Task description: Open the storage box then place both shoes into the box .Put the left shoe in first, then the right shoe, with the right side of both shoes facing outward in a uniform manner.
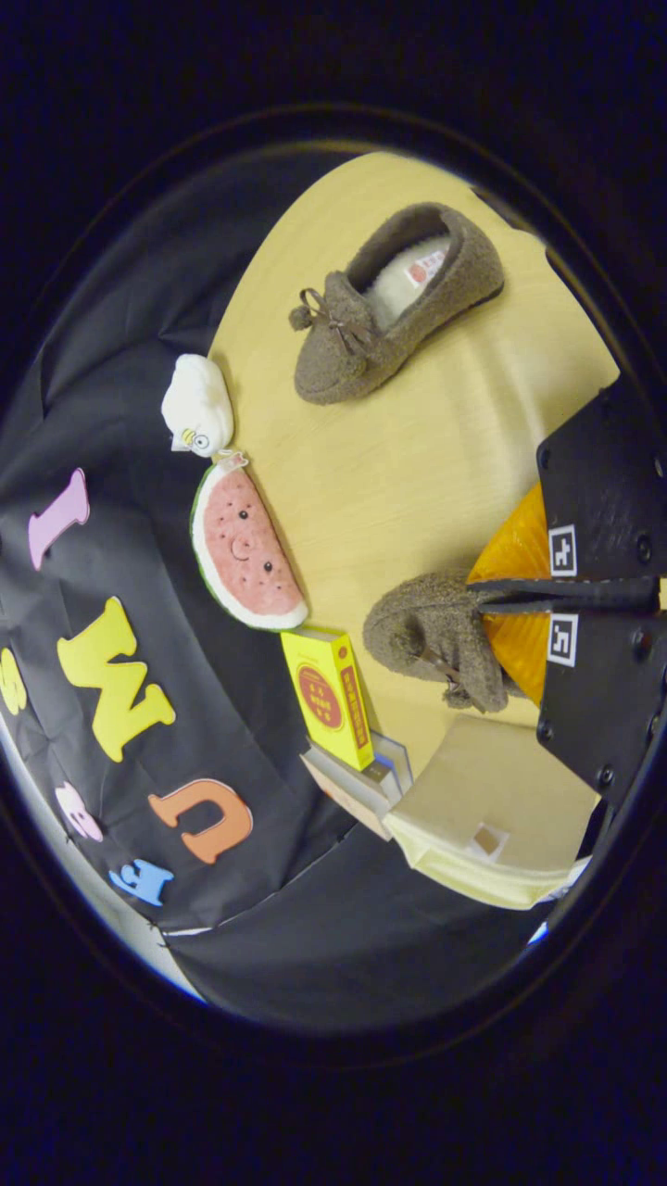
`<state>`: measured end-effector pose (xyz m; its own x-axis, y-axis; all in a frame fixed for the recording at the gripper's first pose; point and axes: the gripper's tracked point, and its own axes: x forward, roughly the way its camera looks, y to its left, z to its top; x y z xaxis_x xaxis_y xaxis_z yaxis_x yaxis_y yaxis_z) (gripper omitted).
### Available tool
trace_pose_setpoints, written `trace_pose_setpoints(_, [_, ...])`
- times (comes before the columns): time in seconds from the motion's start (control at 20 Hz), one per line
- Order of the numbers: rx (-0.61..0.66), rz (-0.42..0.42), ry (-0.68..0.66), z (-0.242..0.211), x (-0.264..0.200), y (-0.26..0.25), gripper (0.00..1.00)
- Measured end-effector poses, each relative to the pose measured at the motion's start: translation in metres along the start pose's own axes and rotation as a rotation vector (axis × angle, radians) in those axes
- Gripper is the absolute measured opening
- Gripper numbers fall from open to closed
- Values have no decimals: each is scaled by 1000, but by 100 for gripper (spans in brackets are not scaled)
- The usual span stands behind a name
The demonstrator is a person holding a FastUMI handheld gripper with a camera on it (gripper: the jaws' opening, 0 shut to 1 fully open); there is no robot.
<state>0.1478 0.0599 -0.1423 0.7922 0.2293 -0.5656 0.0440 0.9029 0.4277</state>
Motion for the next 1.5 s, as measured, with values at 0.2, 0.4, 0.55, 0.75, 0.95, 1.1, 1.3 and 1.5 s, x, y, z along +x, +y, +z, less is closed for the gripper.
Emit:
trace_pose_setpoints(0.2, [25, 78, -80, 24, -27, 67, 0])
trace_pose_setpoints(0.4, [11, 123, -162, 43, -49, 141, 0])
trace_pose_setpoints(0.55, [0, 155, -182, 37, -51, 194, 0])
trace_pose_setpoints(0.75, [-22, 191, -185, 8, -40, 254, 0])
trace_pose_setpoints(0.95, [-14, 213, -155, -36, -18, 291, 0])
trace_pose_setpoints(1.1, [7, 187, -111, -65, 5, 301, 0])
trace_pose_setpoints(1.3, [81, 144, -28, -93, 28, 296, 0])
trace_pose_setpoints(1.5, [112, 120, 27, -105, 41, 295, 0])
